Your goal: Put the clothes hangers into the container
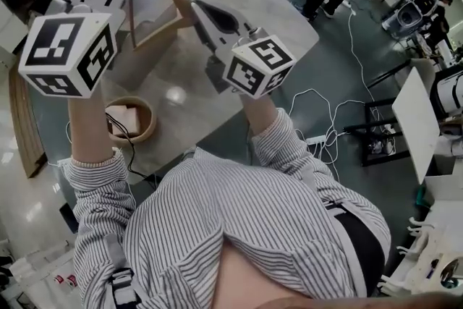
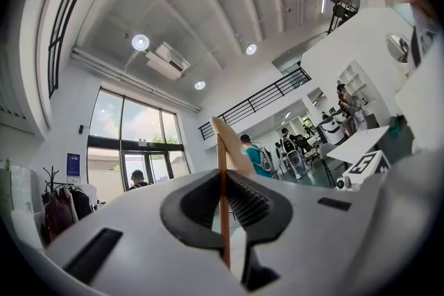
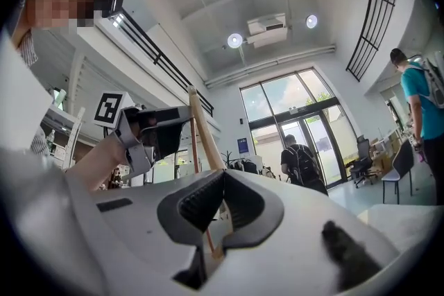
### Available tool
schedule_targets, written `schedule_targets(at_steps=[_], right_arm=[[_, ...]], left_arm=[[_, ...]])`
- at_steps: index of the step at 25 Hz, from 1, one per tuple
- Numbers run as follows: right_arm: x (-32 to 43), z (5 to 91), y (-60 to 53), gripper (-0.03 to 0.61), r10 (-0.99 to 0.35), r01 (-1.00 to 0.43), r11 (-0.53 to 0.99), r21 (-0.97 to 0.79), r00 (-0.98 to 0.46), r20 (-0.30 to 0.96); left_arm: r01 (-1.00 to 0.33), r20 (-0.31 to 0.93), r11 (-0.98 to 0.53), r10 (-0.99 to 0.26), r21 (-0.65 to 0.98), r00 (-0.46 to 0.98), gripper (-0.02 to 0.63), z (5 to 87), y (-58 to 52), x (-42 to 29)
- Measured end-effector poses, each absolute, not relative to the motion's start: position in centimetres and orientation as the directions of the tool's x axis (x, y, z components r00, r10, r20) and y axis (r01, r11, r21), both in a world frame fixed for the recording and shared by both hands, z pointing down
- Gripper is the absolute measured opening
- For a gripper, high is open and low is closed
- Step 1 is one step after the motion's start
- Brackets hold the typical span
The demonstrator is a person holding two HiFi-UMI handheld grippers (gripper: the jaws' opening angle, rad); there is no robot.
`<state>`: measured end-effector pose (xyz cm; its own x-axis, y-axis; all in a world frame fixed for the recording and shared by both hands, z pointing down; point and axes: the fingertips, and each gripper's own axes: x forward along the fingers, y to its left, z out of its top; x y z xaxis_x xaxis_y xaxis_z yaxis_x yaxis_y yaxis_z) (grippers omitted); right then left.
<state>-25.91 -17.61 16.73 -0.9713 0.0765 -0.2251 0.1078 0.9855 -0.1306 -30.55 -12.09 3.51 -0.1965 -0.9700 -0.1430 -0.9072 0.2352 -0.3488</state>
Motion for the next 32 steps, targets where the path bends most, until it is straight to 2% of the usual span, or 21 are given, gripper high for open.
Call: schedule_targets(at_steps=[4, 9, 22, 32], right_arm=[[-26.9, 16.4, -17.5, 0.015, 0.099, 0.128, 0.985, -0.119, -0.970, -0.223], [-28.7, 16.0, -17.1, 0.015, 0.126, 0.154, 0.981, -0.113, -0.965, -0.228], [-33.4, 18.9, -19.2, 0.015, 0.115, 0.147, 0.976, -0.164, -0.975, -0.190], [-36.9, 21.7, -20.5, 0.015, 0.115, 0.141, 0.969, -0.203, -0.984, -0.134]], left_arm=[[-0.910, -0.184, 0.236, -0.966, -0.342, -0.181, 0.032, 1.9, -11.8, -31.1], [-0.857, -0.219, 0.306, -0.948, -0.414, -0.232, 0.032, 0.5, -11.3, -32.3], [-0.816, -0.150, 0.394, -0.918, -0.423, -0.366, 0.032, 4.9, -13.0, -40.6], [-0.810, -0.133, 0.460, -0.886, -0.364, -0.443, 0.032, 8.2, -13.6, -46.6]])
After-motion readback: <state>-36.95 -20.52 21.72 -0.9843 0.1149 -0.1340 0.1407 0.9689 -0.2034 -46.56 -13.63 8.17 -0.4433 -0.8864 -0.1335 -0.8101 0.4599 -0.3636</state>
